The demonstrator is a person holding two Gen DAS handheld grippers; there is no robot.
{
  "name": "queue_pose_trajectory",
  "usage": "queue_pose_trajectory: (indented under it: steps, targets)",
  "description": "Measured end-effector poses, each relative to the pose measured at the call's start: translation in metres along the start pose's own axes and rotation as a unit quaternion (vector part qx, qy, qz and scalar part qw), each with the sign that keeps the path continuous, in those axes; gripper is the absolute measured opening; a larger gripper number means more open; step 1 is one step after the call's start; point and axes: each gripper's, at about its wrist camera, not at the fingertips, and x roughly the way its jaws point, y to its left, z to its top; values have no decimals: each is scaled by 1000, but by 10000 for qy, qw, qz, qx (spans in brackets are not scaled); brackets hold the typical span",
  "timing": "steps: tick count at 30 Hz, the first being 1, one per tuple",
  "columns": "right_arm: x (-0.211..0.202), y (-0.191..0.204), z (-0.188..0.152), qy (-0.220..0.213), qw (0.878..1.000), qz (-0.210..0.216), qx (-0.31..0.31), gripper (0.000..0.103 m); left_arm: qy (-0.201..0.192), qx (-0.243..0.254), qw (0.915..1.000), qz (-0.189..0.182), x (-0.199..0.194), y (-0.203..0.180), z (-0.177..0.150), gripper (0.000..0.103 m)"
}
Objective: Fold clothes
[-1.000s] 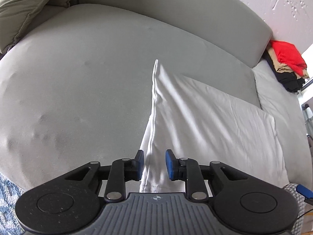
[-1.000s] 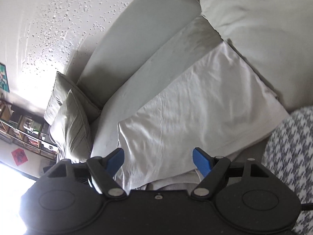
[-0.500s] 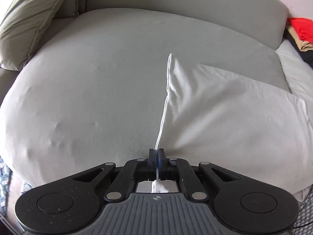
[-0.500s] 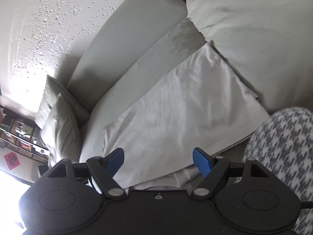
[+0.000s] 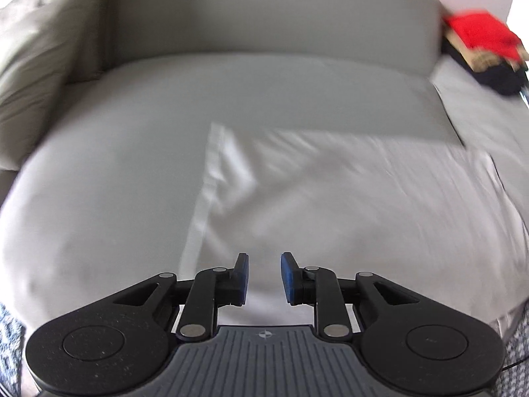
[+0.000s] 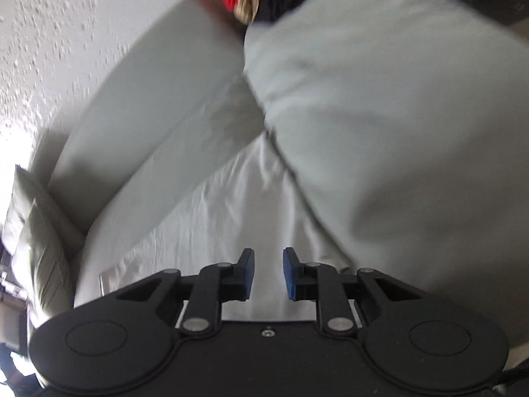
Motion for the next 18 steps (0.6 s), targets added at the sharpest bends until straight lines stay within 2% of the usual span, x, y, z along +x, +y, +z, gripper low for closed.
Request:
queue_pose_trajectory:
  steps: [2,4,5,7,8,9,11,12,14,18]
  targets:
    - [18,9,0,251,9984,-366,-350,20,152,233,9996,-47,13,-18,-2,22]
    - [37,17,-1,497,9935,-742,-704,17,204,594,9979,183,16,-32,-6,22]
    - [38,21,-4,450,9847,-1299,-1073,0,243,745,9965,286,16,-38,-8,22]
    - [33,22,-7,599,9805,-1474,-1154,0,413,710,9957,434,12,-32,-8,25]
    - [31,22,-8,674,9782,-1561,-1195,0,476,675,9952,529,9,-28,-9,31]
    - [28,22,-9,746,9758,-1645,-1234,0,496,663,9946,618,7,-24,-12,32]
    - [18,21,-12,761,9758,-1626,-1246,1,431,577,9954,628,0,-16,-16,33]
    - [11,21,-11,720,9769,-1594,-1225,6,372,520,9961,602,-4,-12,-17,32]
    - [-3,18,-3,354,9846,-1317,-1094,20,200,380,9978,497,-9,-9,-18,32]
    - [-11,9,17,-301,9971,-531,-444,20,-77,118,9996,252,-6,-11,-9,41]
